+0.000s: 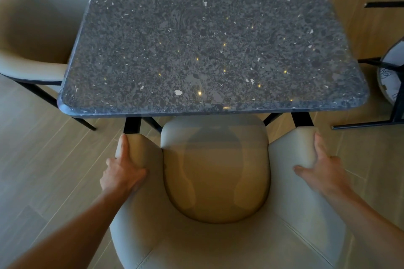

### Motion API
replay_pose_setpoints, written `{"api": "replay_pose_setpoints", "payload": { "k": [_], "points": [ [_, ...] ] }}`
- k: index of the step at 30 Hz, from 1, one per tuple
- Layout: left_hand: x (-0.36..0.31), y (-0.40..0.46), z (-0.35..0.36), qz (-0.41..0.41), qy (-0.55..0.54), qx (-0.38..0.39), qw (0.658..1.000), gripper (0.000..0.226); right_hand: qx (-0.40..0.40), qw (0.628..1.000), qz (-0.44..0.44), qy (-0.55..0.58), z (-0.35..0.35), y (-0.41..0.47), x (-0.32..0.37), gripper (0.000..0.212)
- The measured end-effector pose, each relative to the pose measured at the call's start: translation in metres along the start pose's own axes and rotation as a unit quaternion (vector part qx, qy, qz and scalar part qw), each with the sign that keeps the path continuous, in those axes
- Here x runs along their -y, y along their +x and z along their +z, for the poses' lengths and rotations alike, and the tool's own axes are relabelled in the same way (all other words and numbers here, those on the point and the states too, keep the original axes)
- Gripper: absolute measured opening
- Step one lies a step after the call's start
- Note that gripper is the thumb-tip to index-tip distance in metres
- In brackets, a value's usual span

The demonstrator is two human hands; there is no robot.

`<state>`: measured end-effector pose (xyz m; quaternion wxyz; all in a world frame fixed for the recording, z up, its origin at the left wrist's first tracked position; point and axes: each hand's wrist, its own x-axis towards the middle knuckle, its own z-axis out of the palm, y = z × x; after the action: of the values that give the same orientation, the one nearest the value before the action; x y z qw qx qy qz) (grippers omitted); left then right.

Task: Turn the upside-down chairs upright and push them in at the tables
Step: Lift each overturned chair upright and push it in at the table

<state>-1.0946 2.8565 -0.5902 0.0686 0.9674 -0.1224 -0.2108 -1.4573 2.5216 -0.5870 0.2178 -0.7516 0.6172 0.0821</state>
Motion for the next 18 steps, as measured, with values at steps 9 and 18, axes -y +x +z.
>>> {"api": "replay_pose_setpoints", "payload": {
  "k": [9,18],
  "points": [
    [0.004,0.009,0.000,0.002,0.007,0.018,1.000,0.127,0.002,1.000,-0.023,-0.001,0.001,0.003,-0.004,0.117],
    [0.014,0.012,-0.010,-0.005,0.009,0.017,1.000,0.129,0.002,0.999,-0.022,-0.026,0.007,-0.003,0.008,0.115]
  ]
}}
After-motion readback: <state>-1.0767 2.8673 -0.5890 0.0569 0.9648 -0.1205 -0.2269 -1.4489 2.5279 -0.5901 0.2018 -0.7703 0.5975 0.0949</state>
